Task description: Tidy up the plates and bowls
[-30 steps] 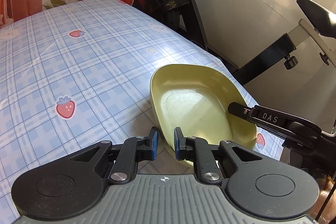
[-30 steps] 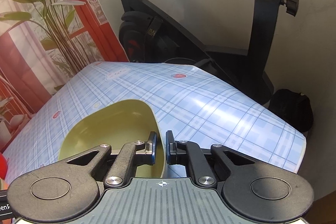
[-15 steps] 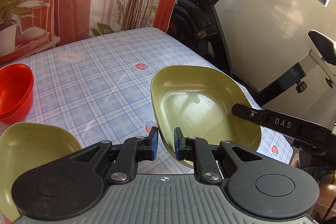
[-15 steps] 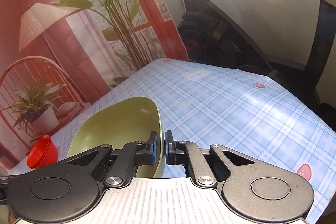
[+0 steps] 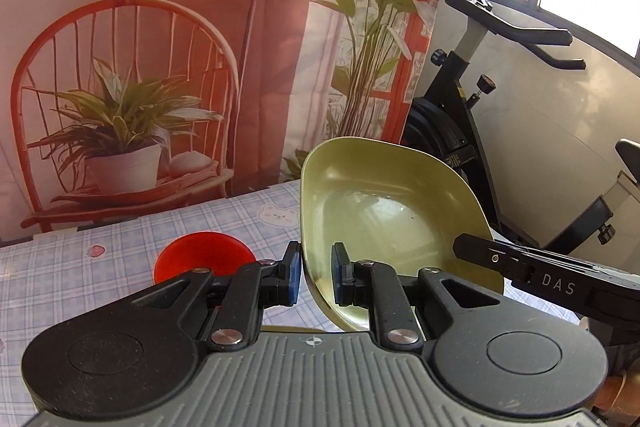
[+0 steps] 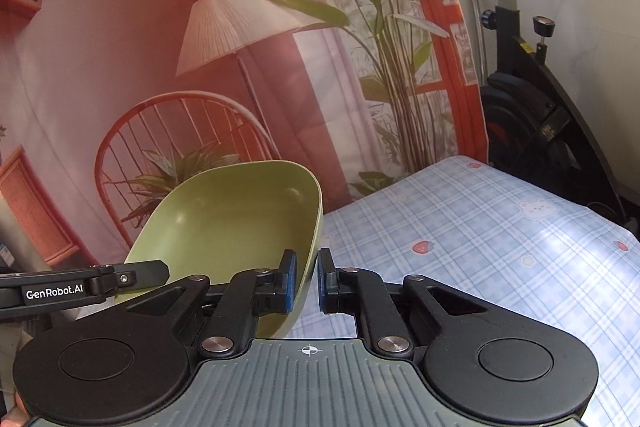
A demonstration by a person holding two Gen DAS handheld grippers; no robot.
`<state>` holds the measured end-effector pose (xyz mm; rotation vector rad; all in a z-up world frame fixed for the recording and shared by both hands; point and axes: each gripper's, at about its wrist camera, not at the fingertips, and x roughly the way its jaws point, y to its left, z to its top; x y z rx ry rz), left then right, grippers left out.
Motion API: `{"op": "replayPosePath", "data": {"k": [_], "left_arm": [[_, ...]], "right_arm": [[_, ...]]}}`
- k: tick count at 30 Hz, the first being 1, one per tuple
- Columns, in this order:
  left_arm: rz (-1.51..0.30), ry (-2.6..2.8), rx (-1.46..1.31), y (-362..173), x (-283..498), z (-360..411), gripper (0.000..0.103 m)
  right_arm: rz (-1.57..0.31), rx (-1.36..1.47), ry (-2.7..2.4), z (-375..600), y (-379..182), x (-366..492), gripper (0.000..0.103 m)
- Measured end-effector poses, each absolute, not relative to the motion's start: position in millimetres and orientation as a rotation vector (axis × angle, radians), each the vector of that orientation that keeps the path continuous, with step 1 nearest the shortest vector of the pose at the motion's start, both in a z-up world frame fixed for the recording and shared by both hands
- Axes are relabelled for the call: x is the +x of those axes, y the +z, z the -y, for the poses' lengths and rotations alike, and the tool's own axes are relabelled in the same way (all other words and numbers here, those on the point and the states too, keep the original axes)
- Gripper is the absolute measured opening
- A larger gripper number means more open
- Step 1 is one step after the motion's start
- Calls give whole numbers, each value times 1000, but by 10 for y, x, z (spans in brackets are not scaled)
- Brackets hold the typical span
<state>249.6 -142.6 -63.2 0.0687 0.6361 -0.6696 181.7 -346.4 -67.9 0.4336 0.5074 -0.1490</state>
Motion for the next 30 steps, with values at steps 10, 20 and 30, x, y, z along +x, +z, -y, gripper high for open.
{"op": "replayPosePath", "data": {"k": [10,20,30], "left_arm": [[-708,-595,60,-884,2508,801,17],[-802,-627,99,-1420,2509,686,17],[-834,-648,105,-1730,2514,835,17]], "right_arm": [[-587,481,-73,2846,-983,1930,9],[-703,440,-115,2668,-1375,1844,9],[-760,452,-159,2787,-1618,1766,9]]}}
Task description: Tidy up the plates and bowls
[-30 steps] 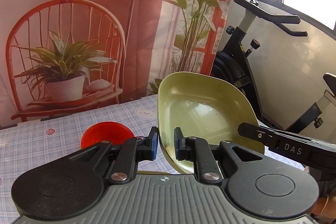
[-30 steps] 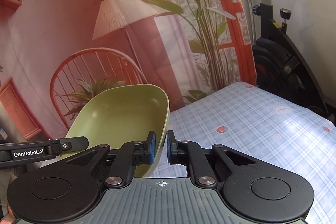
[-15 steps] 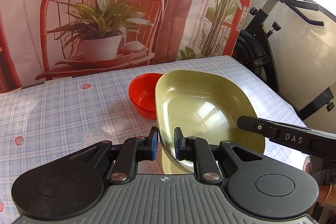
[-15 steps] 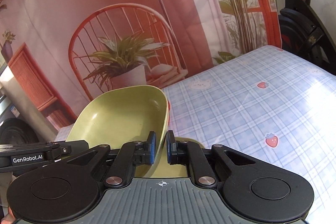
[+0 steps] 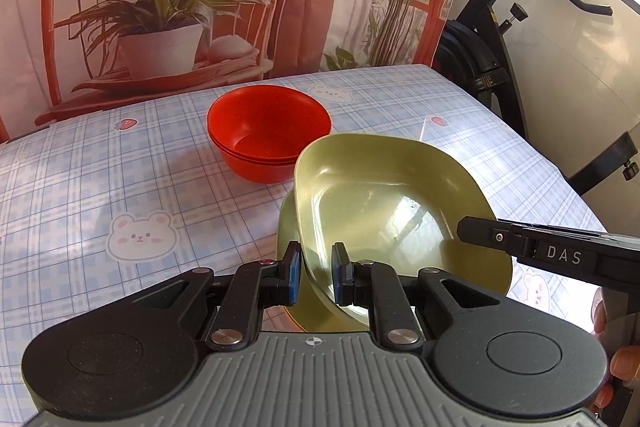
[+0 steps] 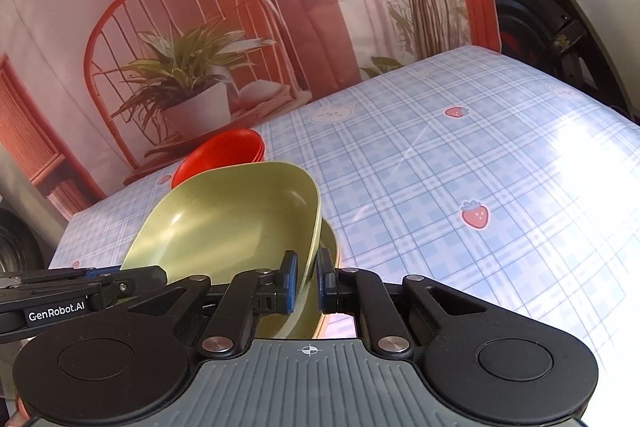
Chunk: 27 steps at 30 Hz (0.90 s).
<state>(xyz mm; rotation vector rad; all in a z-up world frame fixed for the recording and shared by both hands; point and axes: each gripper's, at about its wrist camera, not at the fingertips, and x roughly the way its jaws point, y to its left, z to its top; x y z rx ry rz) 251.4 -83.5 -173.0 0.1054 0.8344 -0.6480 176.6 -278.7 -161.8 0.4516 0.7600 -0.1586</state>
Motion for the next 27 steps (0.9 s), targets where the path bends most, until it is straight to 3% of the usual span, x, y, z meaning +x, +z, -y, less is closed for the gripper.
{"op": "replayPosePath", "data": {"k": [21,27], "left_arm": [[-828,-609,142,-1890,2591,892,17],[-828,-607,128,-1895,2630,902,17]], "right_arm": [[-787,412,-145,2732,-1761,1812,12],[-794,395,-127,2729,-1769,1816,19]]}}
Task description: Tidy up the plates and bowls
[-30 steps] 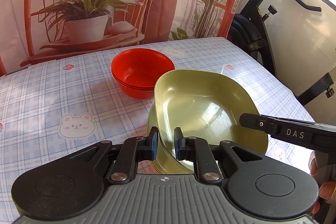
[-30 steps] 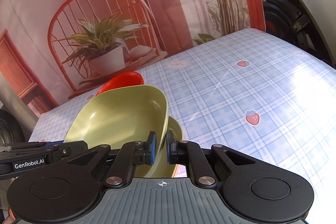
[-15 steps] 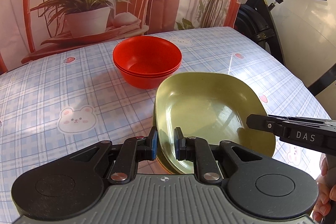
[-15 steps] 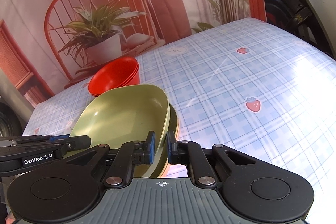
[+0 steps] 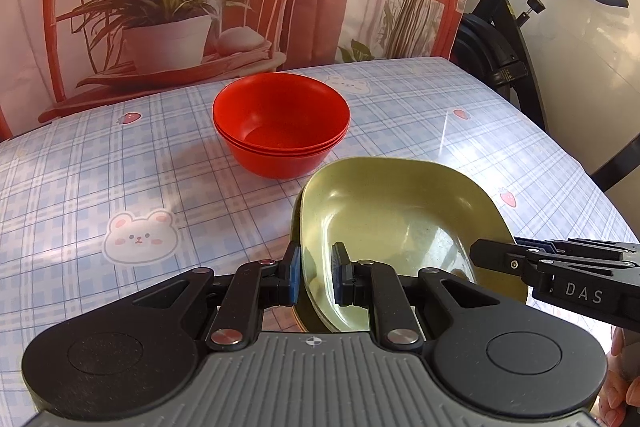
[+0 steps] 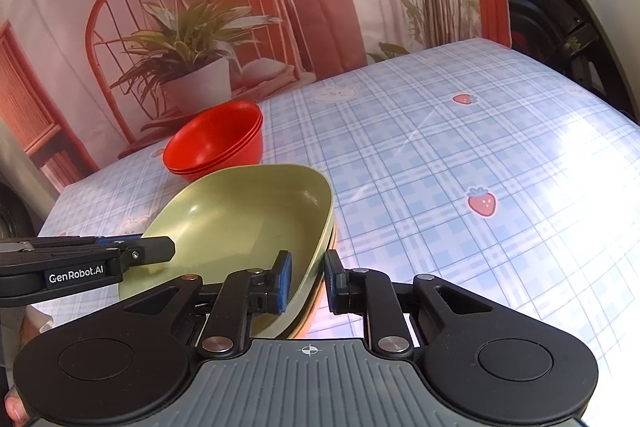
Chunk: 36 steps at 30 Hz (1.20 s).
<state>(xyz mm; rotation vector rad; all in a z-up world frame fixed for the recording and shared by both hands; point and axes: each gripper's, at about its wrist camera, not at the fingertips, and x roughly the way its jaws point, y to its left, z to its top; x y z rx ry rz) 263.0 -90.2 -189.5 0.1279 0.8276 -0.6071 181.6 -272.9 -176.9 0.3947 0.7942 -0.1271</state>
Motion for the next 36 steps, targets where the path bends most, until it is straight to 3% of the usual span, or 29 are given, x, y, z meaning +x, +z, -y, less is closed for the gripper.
{"op": "replayPosePath", "data": {"k": [36], "left_arm": [[-764,-529,105,-1943,2421,717,17]], "right_arm": [[-806,352,-103,2692,-1832,1687,22]]}}
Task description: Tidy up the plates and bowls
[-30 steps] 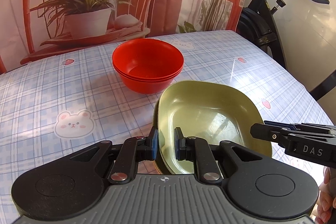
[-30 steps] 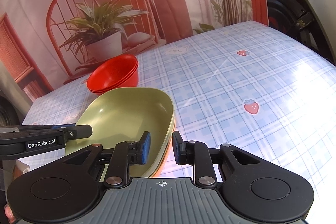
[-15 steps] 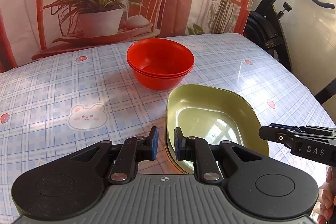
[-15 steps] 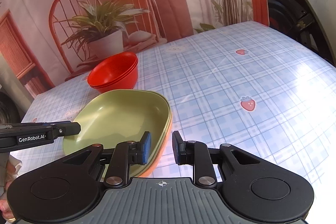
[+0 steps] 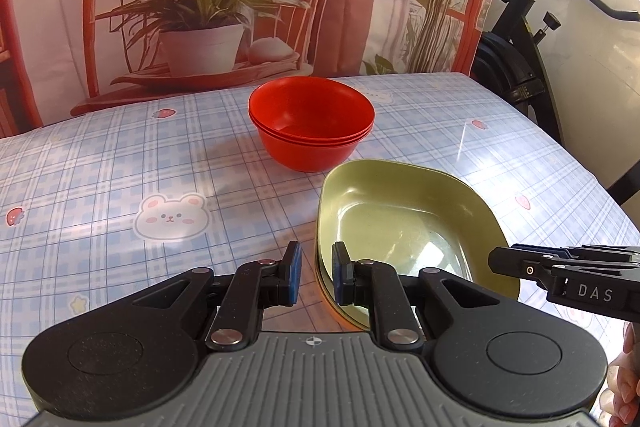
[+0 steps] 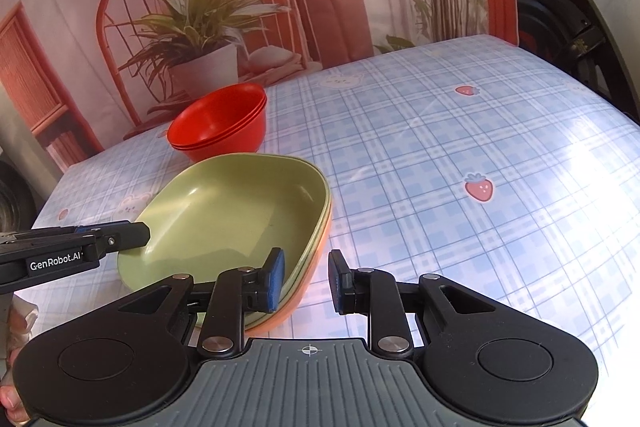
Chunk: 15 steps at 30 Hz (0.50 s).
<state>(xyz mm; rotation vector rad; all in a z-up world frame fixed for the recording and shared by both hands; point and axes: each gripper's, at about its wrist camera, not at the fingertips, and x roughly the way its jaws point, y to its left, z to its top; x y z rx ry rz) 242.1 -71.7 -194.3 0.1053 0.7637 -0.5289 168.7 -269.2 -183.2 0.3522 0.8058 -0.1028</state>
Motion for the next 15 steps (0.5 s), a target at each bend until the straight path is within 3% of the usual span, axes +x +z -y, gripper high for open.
{"op": "replayPosePath", "data": {"k": [15], "left_arm": [[-782,-550,101,-1900,2468,700,18]], "right_arm": [[-775,330,-101,2691,-1767,1681,23]]}}
